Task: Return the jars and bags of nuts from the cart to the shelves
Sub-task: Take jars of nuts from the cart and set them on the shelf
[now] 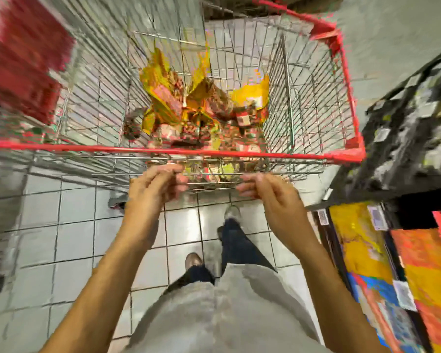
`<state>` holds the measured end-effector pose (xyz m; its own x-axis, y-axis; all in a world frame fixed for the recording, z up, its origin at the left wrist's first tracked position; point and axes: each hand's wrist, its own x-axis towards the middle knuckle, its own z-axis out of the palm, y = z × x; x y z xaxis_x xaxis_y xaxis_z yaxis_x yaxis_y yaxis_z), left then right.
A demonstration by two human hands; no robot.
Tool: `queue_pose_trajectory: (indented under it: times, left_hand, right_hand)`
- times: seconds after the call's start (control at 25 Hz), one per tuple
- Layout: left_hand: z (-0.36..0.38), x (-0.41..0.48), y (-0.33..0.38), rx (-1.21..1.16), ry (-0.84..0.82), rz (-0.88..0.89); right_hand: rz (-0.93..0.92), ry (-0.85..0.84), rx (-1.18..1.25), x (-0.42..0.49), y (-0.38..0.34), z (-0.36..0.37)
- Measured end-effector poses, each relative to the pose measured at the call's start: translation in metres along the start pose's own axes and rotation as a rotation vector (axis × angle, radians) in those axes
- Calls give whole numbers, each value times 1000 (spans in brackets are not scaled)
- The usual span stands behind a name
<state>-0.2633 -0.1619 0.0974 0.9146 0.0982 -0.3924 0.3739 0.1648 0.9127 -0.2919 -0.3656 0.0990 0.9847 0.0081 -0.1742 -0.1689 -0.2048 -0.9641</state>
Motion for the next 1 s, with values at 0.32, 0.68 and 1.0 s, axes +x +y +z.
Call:
queue_pose_trajectory:
  times: [0.32, 0.68, 1.0]
  left_hand:
    - [-27, 192, 81, -55, 166, 88]
    - [6, 409, -51, 1232, -303, -76]
    - [11, 453, -192, 1994, -530, 331]
  right_hand:
    - [62, -231, -162, 239, -18, -6]
    - [874, -118, -4, 371, 139, 103]
    - [1148, 102, 160, 368, 230, 154]
